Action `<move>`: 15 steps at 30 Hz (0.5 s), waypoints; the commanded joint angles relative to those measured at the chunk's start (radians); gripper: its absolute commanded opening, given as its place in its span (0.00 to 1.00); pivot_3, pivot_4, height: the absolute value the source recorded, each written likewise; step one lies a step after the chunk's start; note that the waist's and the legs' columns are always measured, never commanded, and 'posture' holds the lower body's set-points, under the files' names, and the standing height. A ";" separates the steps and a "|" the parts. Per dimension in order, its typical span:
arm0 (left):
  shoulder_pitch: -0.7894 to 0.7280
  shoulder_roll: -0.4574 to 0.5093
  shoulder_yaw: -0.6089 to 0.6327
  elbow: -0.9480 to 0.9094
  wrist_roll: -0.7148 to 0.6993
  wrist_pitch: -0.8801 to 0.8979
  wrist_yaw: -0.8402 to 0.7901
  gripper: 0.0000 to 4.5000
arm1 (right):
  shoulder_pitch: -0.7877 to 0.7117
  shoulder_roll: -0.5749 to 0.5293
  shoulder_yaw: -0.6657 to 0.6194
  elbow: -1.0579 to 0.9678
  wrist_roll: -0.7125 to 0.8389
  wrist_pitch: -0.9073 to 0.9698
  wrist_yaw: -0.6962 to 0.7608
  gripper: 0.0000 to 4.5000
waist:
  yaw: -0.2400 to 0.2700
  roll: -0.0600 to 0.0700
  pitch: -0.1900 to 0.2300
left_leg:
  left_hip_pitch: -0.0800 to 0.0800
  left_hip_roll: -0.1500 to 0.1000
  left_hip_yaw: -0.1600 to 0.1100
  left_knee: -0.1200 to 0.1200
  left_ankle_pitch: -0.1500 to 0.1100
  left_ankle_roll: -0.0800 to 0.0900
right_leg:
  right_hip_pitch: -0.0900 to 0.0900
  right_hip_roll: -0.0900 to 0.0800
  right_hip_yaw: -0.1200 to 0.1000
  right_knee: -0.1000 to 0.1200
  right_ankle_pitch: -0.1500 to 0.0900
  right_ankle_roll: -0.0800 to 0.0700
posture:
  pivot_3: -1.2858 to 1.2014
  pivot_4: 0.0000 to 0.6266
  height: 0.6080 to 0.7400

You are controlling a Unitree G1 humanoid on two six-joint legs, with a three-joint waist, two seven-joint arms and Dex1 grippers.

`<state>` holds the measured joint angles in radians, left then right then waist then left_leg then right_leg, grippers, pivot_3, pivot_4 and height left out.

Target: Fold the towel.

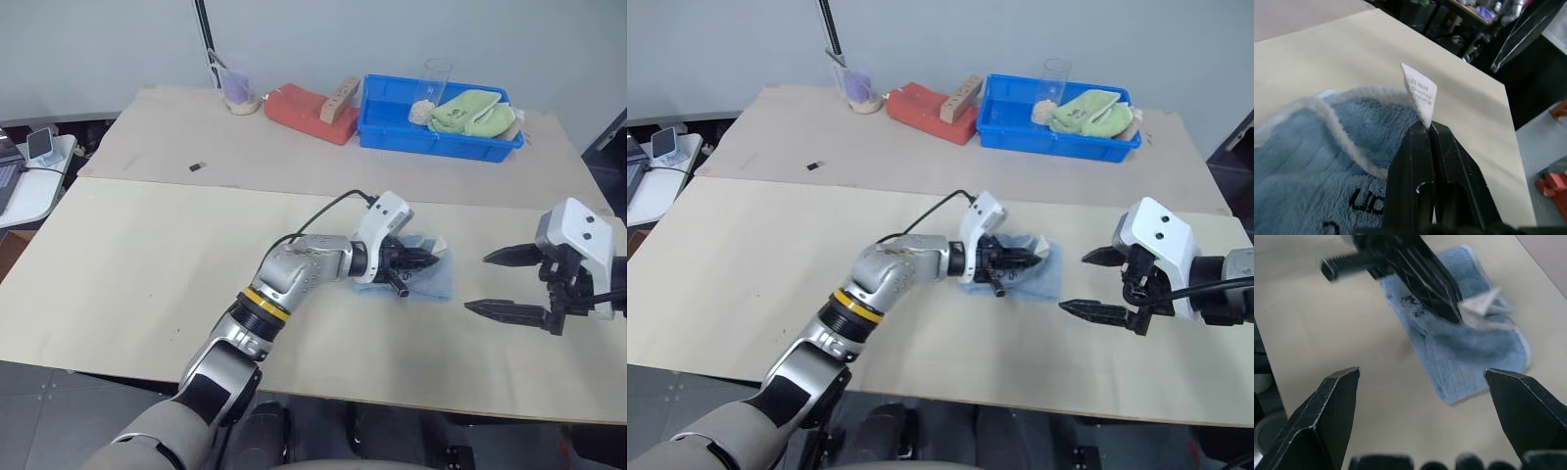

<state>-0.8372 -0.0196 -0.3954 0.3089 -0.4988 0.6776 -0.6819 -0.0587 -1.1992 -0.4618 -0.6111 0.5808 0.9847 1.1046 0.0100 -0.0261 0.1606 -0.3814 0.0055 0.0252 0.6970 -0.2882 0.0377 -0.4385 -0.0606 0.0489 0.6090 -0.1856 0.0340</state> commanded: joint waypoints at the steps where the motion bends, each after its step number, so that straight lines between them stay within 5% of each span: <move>1: -0.039 -0.030 0.014 0.032 0.050 -0.070 -0.036 0.14 | 0.008 -0.006 -0.062 -0.026 0.017 0.013 -0.019 1.00 | 0.000 0.000 0.000 | -0.001 0.000 0.000 0.000 0.000 0.000 | 0.000 0.000 0.000 0.000 0.000 0.000 | 0.52 0.24 0.80; 10: -0.019 -0.004 0.056 -0.063 0.068 -0.112 -0.149 0.99 | 0.001 -0.028 -0.047 0.012 0.015 -0.015 -0.036 1.00 | -0.002 0.000 0.000 | -0.001 0.000 -0.001 0.000 0.000 0.000 | -0.001 0.000 0.000 0.001 0.000 0.001 | 0.52 0.24 0.80; 15: 0.017 0.212 0.143 -0.250 0.059 -0.188 -0.296 0.99 | -0.087 0.033 0.046 0.024 0.035 -0.019 -0.113 1.00 | -0.013 0.001 0.000 | 0.000 0.002 -0.001 0.000 0.000 0.000 | -0.001 0.001 0.000 0.001 0.000 0.001 | 0.52 0.24 0.80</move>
<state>-0.8295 0.1372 -0.3133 0.1346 -0.4336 0.5404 -0.9132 -0.1275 -1.1836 -0.4285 -0.5793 0.6021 0.9796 1.0221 -0.0034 -0.0256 0.1605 -0.3810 0.0080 0.0246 0.6965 -0.2882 0.0377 -0.4396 -0.0588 0.0490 0.6104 -0.1857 0.0343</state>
